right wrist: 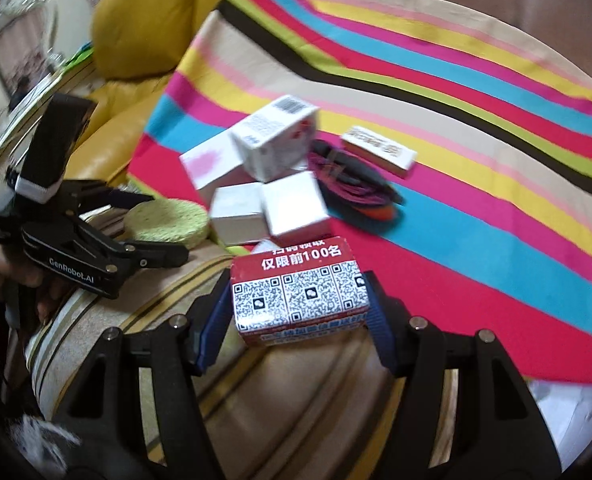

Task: Organize objects
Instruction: 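Grasp the green round sponge with the left tool while the right tool grasps the red-and-white QR box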

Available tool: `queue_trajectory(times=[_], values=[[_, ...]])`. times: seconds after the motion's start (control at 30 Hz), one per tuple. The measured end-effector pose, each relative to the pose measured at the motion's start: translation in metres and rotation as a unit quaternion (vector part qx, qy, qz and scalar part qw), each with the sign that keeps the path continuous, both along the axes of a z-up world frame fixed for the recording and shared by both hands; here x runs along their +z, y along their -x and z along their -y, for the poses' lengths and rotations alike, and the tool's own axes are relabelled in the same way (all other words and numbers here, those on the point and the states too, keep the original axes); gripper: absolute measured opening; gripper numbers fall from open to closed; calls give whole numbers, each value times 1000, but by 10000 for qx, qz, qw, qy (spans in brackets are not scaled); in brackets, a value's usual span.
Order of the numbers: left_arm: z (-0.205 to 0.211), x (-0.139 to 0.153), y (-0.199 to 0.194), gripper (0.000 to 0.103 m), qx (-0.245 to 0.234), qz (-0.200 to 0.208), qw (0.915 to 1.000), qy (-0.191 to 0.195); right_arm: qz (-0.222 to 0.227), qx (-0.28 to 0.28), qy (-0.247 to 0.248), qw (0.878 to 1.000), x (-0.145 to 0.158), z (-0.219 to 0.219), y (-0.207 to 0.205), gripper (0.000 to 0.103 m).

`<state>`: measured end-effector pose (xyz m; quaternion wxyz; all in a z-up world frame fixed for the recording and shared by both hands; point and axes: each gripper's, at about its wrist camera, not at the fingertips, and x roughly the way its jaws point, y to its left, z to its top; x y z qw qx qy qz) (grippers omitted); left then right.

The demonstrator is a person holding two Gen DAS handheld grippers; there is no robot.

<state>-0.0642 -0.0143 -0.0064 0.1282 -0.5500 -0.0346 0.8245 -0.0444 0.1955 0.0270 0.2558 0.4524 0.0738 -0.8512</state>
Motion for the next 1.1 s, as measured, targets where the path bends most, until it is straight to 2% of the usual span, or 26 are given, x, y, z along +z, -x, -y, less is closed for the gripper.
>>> queue_trajectory(times=[0.2,0.47,0.83,1.1], values=[[-6,3,-7,83,-45,-130,9997,209,174,-688,-69,9975,-4,-25,4,65],[-14,11,-19,82,-27,-313,9983,501,334,-1290,-160,9910,-9,-52,0,65],[-41,28,-51,82,-239,-634,9972,318,338,-1586,-48,9868,-7,-72,-11,65],[-71,37,-54,82,-549,-748,9954,242,289,-1759,19,9840,-3,-87,-19,65]])
